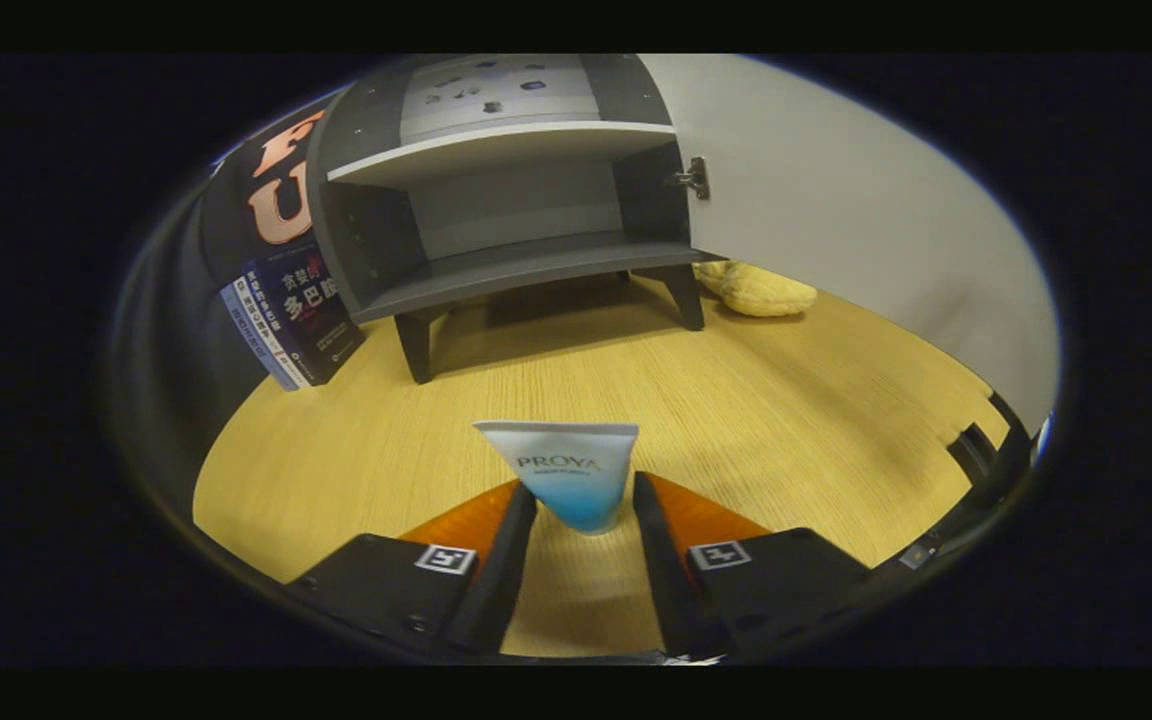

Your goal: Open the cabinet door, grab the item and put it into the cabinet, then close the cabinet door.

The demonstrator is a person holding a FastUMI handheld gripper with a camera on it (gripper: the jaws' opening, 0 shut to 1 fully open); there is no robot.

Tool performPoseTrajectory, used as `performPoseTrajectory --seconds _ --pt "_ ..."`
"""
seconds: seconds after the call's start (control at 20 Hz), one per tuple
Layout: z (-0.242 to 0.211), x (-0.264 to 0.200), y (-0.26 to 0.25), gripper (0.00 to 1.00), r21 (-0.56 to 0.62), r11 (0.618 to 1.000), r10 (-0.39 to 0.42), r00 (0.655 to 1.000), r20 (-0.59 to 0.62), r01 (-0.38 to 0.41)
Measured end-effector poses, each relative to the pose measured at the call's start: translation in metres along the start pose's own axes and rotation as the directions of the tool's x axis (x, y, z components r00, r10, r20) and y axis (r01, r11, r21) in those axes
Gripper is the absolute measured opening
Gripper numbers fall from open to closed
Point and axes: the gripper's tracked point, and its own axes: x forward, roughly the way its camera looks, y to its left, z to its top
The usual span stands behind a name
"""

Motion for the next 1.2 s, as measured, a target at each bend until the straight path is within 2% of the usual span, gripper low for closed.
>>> performPoseTrajectory --seconds 0.05,0.2,0.4,0.5,0.65,0.9,1.05,1.2 --pt "-0.003 -0.002 0.000 0.55 -0.010 1.000 0.006 1.000 -0.016 -0.006" --pt "0.017 -0.013 0.007 0.55 0.009 0.999 0.045 0.999 0.004 -0.045" --pt "0.094 -0.036 0.016 0.55 0.023 0.995 0.090 0.988 0.128 -0.093" --pt "0.146 -0.051 0.024 0.55 0.010 0.992 0.118 0.969 0.215 -0.123" --pt "0.225 -0.076 0.038 0.55 -0.039 0.985 0.173 0.924 0.340 -0.170" --pt "0.332 -0.087 0.065 0.55 -0.089 0.967 0.254 0.855 0.452 -0.240" --pt "0.385 -0.075 0.073 0.55 -0.125 0.965 0.262 0.831 0.491 -0.230" --pt "0.419 -0.063 0.072 0.55 -0.166 0.964 0.265 0.828 0.494 -0.209"
